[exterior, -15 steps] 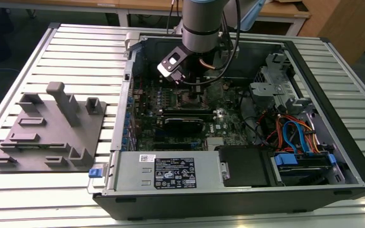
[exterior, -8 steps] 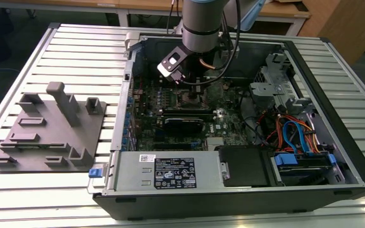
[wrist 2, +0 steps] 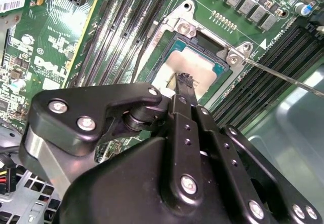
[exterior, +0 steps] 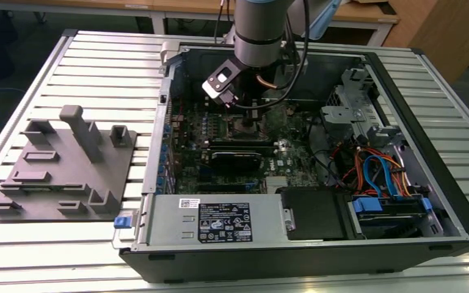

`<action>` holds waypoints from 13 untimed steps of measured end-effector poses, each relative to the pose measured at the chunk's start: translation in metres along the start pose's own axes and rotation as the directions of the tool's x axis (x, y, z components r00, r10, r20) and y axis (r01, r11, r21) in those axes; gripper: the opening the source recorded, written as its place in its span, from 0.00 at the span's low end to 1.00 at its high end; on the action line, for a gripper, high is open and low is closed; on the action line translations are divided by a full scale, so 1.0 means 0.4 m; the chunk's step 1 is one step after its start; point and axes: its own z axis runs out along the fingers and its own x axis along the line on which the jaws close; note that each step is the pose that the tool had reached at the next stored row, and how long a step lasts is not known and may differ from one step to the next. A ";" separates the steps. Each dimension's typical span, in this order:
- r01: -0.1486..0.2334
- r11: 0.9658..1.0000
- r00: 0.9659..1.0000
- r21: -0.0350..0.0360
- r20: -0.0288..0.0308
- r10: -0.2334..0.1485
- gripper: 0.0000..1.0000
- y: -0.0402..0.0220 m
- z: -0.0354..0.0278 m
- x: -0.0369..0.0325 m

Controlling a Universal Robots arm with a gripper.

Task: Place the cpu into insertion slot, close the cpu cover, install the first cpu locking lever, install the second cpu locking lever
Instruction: 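Close the cpu cover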

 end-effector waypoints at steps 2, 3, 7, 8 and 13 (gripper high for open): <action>0.000 1.000 1.000 0.002 0.000 0.000 0.10 0.000 -0.005 0.000; 0.000 1.000 1.000 0.003 0.000 0.000 0.10 0.000 -0.007 0.000; 0.000 1.000 1.000 0.011 -0.001 0.000 0.10 0.001 -0.015 0.000; 0.000 1.000 1.000 0.014 -0.001 0.000 0.10 0.001 -0.015 0.000; 0.000 1.000 1.000 0.015 0.000 0.000 0.10 0.002 -0.024 0.000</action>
